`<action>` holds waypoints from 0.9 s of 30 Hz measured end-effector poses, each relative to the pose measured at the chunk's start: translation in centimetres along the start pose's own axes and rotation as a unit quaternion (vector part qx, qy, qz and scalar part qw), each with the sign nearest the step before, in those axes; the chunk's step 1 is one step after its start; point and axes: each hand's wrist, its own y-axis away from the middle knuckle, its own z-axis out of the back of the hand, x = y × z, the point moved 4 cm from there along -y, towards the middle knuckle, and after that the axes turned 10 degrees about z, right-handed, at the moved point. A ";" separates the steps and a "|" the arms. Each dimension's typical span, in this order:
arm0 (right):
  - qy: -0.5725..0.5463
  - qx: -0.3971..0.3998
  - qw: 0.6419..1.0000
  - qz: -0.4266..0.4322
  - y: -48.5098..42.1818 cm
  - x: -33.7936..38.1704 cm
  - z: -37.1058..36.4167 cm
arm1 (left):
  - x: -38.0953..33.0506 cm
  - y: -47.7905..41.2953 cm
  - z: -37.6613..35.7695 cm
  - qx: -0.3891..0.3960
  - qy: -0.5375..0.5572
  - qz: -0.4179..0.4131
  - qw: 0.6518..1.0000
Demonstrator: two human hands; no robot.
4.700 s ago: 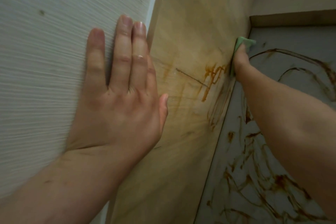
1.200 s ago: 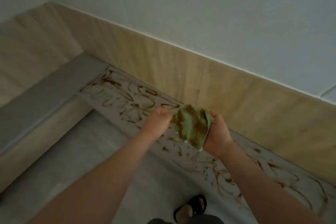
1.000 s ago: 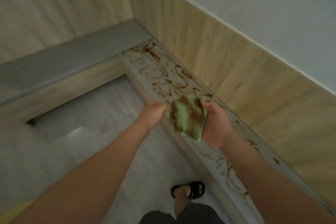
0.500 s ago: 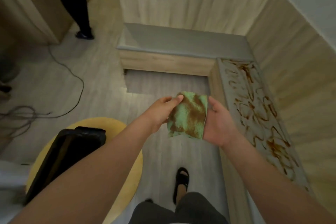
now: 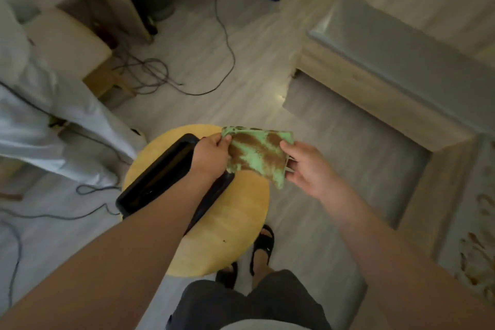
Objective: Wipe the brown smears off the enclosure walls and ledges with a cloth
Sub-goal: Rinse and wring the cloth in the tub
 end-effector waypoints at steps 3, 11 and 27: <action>0.050 0.083 0.994 -0.042 -4.4 -1.6 -4.4 | 3.2 -2.1 3.5 -0.064 0.032 0.054 0.996; 0.142 0.228 0.956 -0.117 -8.7 -6.9 -15.9 | 13.9 -4.2 9.2 -0.145 0.213 0.215 0.942; 0.538 0.224 0.809 -0.082 -17.1 -23.7 -20.4 | 29.2 -11.4 7.1 0.019 0.307 0.336 0.890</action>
